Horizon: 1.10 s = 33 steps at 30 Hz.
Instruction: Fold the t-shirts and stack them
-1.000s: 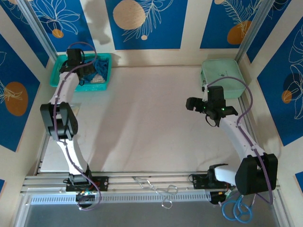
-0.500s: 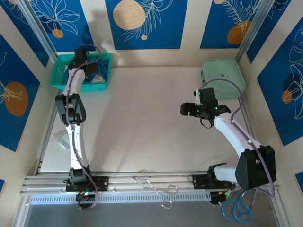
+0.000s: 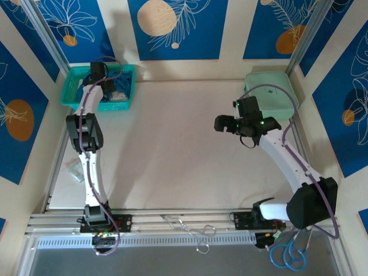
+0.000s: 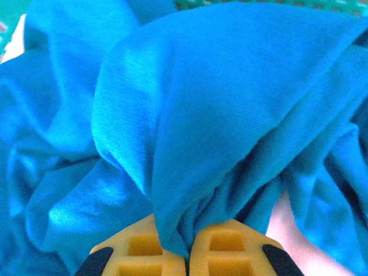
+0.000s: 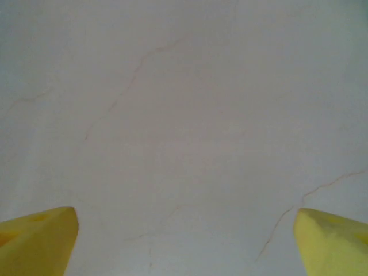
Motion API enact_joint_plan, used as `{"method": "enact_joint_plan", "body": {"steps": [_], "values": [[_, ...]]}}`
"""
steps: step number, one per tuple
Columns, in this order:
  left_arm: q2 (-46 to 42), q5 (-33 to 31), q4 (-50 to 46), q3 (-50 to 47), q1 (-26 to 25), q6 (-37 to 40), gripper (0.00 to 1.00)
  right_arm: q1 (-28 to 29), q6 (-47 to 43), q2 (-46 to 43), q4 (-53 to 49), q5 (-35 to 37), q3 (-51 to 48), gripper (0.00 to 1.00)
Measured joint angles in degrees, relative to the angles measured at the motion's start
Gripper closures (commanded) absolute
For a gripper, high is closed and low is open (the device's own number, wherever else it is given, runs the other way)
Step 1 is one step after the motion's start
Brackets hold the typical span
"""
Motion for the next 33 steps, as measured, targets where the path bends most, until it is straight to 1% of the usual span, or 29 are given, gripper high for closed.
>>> {"method": "enact_joint_plan", "body": {"steps": [4,6,8,10,14,15,18,20,23,25,27,30,33], "values": [[-11.1,-0.13,0.28,-8.02,-0.85,-0.83,1.0,0.37,5.88,-1.29,-5.14,2.69,6.27,0.01],[-18.4,-0.66,-0.07,-10.91,-1.84,-1.22,1.0,0.35,9.22,-3.08,-7.74,3.98,8.26,0.01],[-25.62,-1.9,-1.4,-12.96,-3.87,-1.27,1.0,0.35,12.17,-4.63,-10.49,4.85,10.21,0.01],[-32.7,-3.56,-3.23,-14.14,-7.23,-1.27,1.0,0.35,14.69,-5.73,-13.05,5.49,12.13,0.01],[-46.16,-8.2,-8.92,-14.51,-18.1,-1.73,1.0,0.31,19.91,-6.16,-18.62,5.55,17.49,0.01],[-49.33,-9.38,-11.08,-14.51,-21.94,-2.34,1.0,0.31,21.55,-6.16,-19.8,5.53,18.73,0.01],[-56.5,-11.1,-17.29,-15.34,-31.1,-5.11,1.0,0.31,27.52,-6.14,-23.47,5.53,22.03,0.01],[-60.11,-11.19,-20.65,-18.03,-35.71,-7.61,1.0,0.31,31.19,-6.1,-26.32,5.53,24.33,0.01],[-62.6,-9.38,-24.24,-25.18,-40.89,-11.91,1.0,0.31,35.21,-4.98,-30.93,5.33,30.08,0.01],[-61.22,-7.34,-24.79,-30.32,-43.54,-14.51,1.0,0.31,36.15,-3.8,-32.76,5.16,34.56,0.01],[-56.85,-4.9,-24.17,-35.12,-45.86,-16.63,1.0,0.31,36.41,-2.58,-33.51,5.14,38.69,0.01],[-46.58,-1.36,-20.94,-40.59,-49.0,-18.95,1.0,0.09,36.35,-1.88,-33.16,4.7,40.52,0.01],[-38.71,1.25,-18.6,-41.9,-51.12,-20.2,1.0,-0.61,36.39,-1.49,-33.09,4.07,40.46,0.01]]}}
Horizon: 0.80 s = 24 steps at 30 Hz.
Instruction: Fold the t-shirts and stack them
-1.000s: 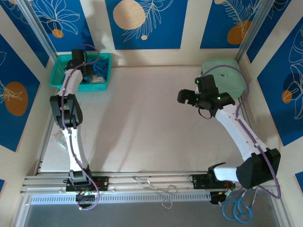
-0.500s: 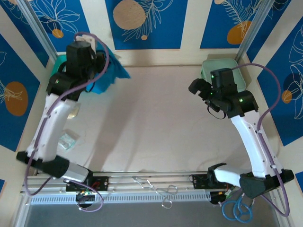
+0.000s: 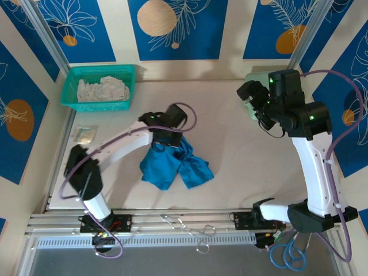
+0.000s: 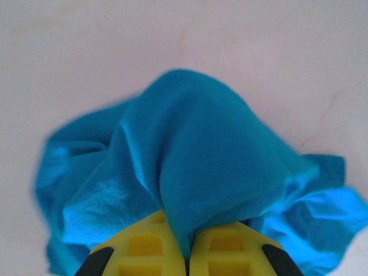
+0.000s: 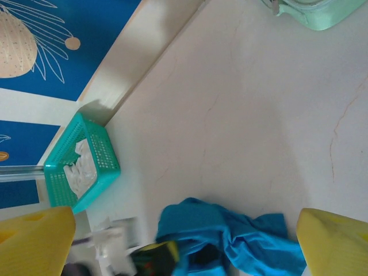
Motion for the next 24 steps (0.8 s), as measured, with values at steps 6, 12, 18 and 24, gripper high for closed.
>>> {"method": "enact_joint_plan", "body": {"steps": [6,12,18,24], "values": [[2.34,1.62,3.15,1.51,-1.11,-0.35,1.0,0.9,-0.09,-0.55,0.52,1.44,-0.07,0.01],[2.34,3.72,5.05,2.01,-1.11,-0.44,1.0,6.08,-2.12,-3.41,2.75,4.81,-0.28,0.01],[2.19,5.88,6.36,2.03,-1.49,-0.37,0.36,5.14,-10.99,-11.32,13.22,-3.93,-16.06,0.01],[-1.14,6.16,6.34,2.01,-2.34,0.0,0.01,4.35,-16.92,-19.93,20.44,-12.52,-34.23,0.01]]}}
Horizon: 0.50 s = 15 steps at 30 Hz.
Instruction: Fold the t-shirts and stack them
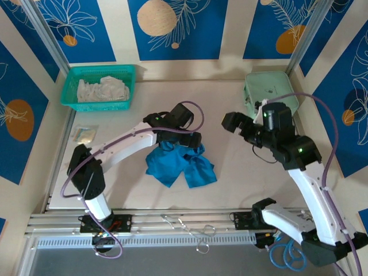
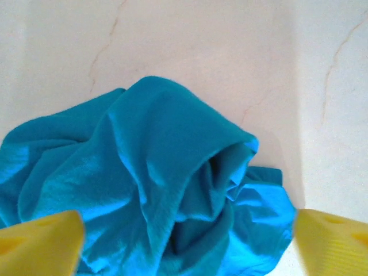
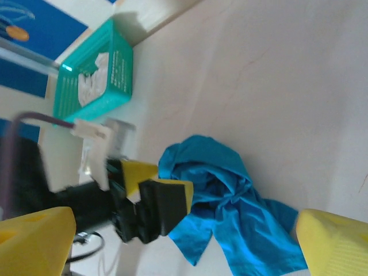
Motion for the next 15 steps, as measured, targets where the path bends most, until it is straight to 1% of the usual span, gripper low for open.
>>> {"method": "enact_joint_plan", "body": {"steps": [5,8,10,13,15], "values": [[-7.26,-1.36,-1.38,-0.85,-0.24,-0.11,0.01,-0.26,-3.06,-5.81,-0.24,-1.53,-3.1,0.01],[-12.0,-2.84,-3.21,-3.39,-0.24,-0.55,0.01,-0.04,-3.65,-7.61,-0.26,-2.93,-5.27,0.08],[-14.27,-4.07,-4.46,-6.49,-0.26,-1.51,0.0,0.94,-3.17,-7.41,0.15,-4.33,-8.59,0.15],[-16.33,-6.71,-6.71,-12.44,-0.26,-4.0,0.0,5.49,-1.4,-4.13,0.83,-5.6,-13.84,0.21],[-17.94,-8.79,-8.48,-16.96,0.13,-6.29,0.0,10.45,-0.09,-0.22,1.7,-5.09,-15.37,0.22]]}}
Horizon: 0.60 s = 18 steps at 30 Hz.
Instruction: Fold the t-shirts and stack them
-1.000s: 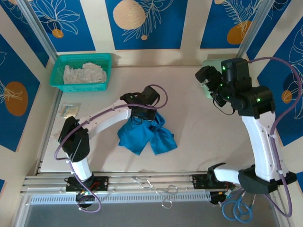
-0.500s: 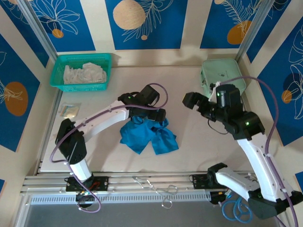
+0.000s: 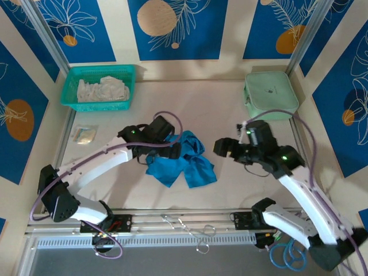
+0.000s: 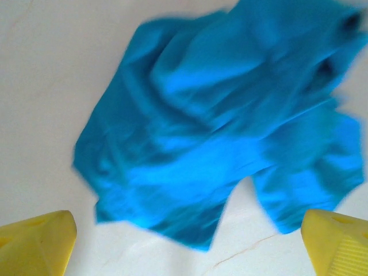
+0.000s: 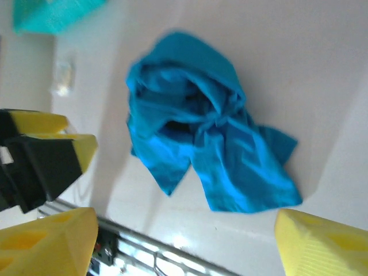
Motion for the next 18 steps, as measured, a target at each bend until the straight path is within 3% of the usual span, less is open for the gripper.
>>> {"method": "enact_joint_plan", "body": {"steps": [3,10,13,18], "values": [[-4.57,-1.31,-1.2,-6.4,2.49,-2.78,0.01,8.66,1.46,7.13,1.75,2.1,0.22,0.25],[-16.87,5.99,8.35,-22.29,18.91,-4.83,0.08,19.85,2.56,24.22,6.29,7.04,4.24,0.31],[-13.18,12.28,16.31,-27.71,22.1,-5.07,0.13,21.16,2.45,31.15,8.46,8.66,6.71,0.32],[-2.89,20.48,28.11,-29.4,22.77,-6.1,0.2,21.66,0.76,39.98,11.28,11.74,11.47,0.35]]}}
